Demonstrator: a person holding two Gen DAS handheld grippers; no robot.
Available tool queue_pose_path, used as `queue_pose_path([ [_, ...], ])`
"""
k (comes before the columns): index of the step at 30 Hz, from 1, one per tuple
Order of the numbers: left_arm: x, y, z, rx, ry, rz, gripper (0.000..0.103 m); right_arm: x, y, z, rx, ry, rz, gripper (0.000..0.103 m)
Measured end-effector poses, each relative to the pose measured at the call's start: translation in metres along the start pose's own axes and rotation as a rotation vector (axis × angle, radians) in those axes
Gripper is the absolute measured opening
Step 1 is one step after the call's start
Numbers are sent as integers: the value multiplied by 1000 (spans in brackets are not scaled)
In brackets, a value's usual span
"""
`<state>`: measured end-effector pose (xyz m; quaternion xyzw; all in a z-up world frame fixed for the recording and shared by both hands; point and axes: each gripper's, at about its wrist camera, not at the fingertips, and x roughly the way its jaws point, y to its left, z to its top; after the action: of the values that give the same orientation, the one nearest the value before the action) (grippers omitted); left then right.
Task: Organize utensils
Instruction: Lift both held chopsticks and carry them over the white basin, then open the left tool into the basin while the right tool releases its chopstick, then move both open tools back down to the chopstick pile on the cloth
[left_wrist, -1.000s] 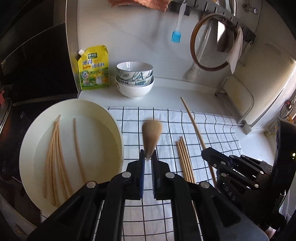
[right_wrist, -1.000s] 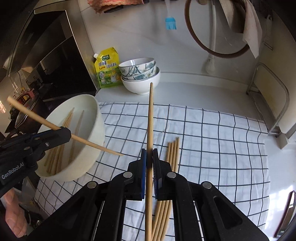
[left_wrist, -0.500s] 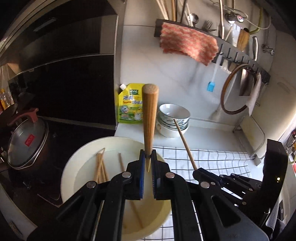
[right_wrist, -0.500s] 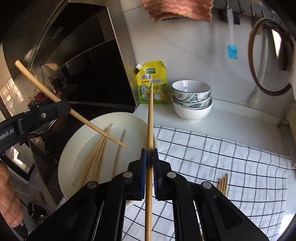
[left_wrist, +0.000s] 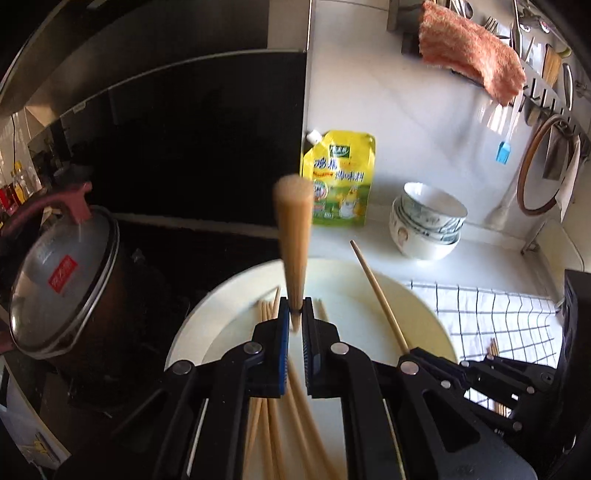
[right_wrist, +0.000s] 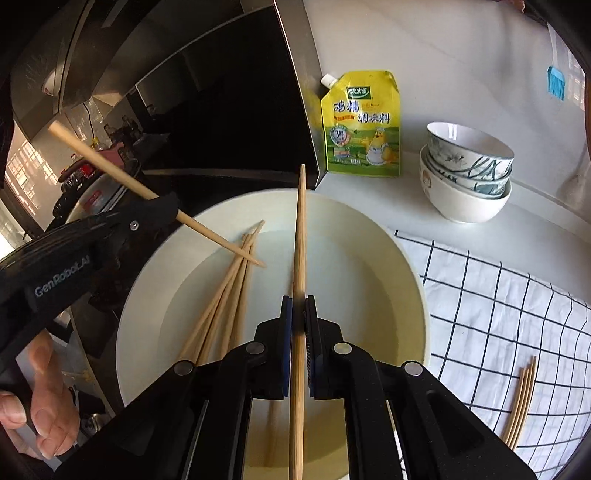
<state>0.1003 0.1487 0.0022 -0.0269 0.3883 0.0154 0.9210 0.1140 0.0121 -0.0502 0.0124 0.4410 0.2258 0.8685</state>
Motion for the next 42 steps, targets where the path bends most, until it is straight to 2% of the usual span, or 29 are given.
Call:
queue_pose_path([
  [3,-3,2,-18,11,38,-6,8,6,2,-8,8,32,1,7],
  [7,9,8,-42,-29,169,-45,8,12,5,-17,15,61,3,7],
  [12,29,6,-54,-38,236,-53,8,21,7,-18,21,84,2,7],
  [16,40,4,-49,-35,243,-55,8,25,10,-15,24,92,0,7],
  [21,39,12,-47,-82,249,-59,10,27,8,-10,49,89,14,7],
  [22,39,14,-47,-90,253,-59,15,27,7,-10,58,89,24,8],
  [24,35,17,-48,-102,261,-43,27,24,4,-11,67,86,12,30],
  [26,32,19,-50,-112,257,-30,42,16,2,-12,68,57,7,36],
  [28,26,20,-52,-114,246,-20,47,8,0,-14,64,39,11,36],
  [42,-6,-18,-66,-75,233,-36,47,-54,-24,-54,84,9,-50,36],
])
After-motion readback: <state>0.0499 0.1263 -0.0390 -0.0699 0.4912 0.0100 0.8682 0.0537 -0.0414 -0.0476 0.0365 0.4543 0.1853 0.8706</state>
